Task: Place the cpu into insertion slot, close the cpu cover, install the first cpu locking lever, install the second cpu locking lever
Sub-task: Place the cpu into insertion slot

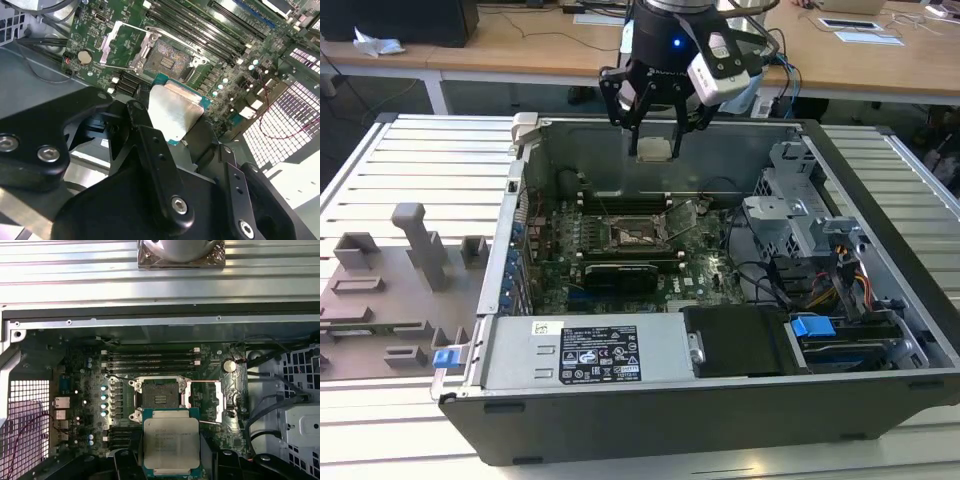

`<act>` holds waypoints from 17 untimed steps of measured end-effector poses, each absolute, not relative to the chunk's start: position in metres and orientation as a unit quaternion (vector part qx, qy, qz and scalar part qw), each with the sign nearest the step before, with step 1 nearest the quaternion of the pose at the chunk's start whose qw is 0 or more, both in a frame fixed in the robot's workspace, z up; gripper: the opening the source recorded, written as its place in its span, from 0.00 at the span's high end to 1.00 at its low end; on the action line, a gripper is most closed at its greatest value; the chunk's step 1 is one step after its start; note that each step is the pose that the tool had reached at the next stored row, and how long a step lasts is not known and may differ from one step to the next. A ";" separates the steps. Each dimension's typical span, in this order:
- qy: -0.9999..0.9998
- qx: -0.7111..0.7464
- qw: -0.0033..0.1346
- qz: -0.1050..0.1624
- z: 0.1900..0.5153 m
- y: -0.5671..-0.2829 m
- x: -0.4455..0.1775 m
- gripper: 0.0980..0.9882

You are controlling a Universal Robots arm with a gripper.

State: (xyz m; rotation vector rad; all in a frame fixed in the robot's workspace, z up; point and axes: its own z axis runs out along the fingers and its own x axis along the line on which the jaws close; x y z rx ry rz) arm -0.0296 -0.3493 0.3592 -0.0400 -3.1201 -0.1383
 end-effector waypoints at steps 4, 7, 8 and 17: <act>-0.999 -0.013 0.009 -0.044 0.351 -0.349 -0.030 0.50; -0.999 -0.013 0.009 -0.044 0.347 -0.349 -0.030 0.50; -0.999 -0.013 0.009 -0.044 0.345 -0.349 -0.030 0.50; -0.999 -0.013 0.009 -0.044 0.334 -0.349 -0.030 0.50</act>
